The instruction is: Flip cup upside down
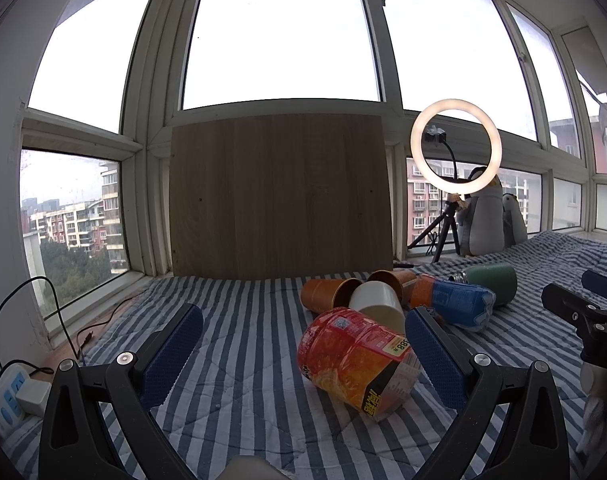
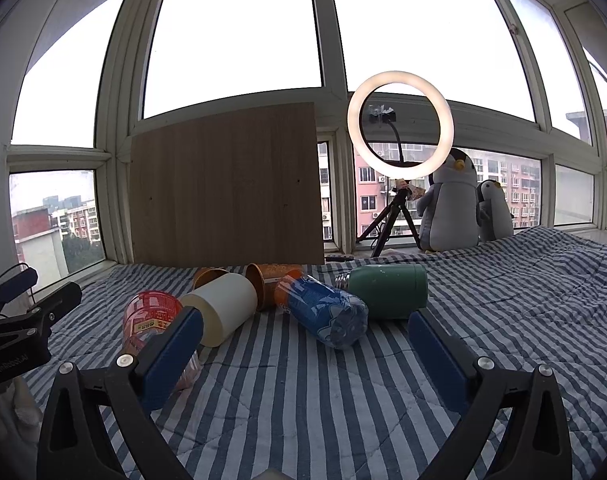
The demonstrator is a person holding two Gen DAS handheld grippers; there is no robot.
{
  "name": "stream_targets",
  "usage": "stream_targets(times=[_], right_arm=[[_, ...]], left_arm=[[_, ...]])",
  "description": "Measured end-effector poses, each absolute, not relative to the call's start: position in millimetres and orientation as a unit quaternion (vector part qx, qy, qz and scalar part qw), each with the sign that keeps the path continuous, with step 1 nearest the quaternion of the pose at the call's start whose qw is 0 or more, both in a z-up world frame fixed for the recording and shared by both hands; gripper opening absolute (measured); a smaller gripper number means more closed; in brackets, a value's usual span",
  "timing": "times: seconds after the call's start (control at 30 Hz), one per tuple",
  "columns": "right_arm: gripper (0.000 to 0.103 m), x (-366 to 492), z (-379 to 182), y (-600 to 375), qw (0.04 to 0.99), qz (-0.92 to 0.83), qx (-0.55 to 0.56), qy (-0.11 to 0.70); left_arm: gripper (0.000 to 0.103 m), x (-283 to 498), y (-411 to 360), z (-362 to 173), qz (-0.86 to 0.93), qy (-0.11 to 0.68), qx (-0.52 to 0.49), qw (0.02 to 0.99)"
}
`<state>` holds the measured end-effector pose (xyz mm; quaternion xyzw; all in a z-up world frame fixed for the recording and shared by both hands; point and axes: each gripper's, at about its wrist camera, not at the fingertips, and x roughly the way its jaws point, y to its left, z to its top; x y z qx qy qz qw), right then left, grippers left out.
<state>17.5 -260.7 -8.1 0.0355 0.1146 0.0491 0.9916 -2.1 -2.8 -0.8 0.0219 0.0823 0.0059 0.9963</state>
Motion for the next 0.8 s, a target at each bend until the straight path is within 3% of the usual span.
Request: stream_targets(times=[0.8], right_arm=[[0.101, 31, -8, -271, 0.985, 0.051, 0.063, 0.15]], left_arm=[[0.103, 6, -3, -5, -0.009, 0.102, 0.015, 0.995]])
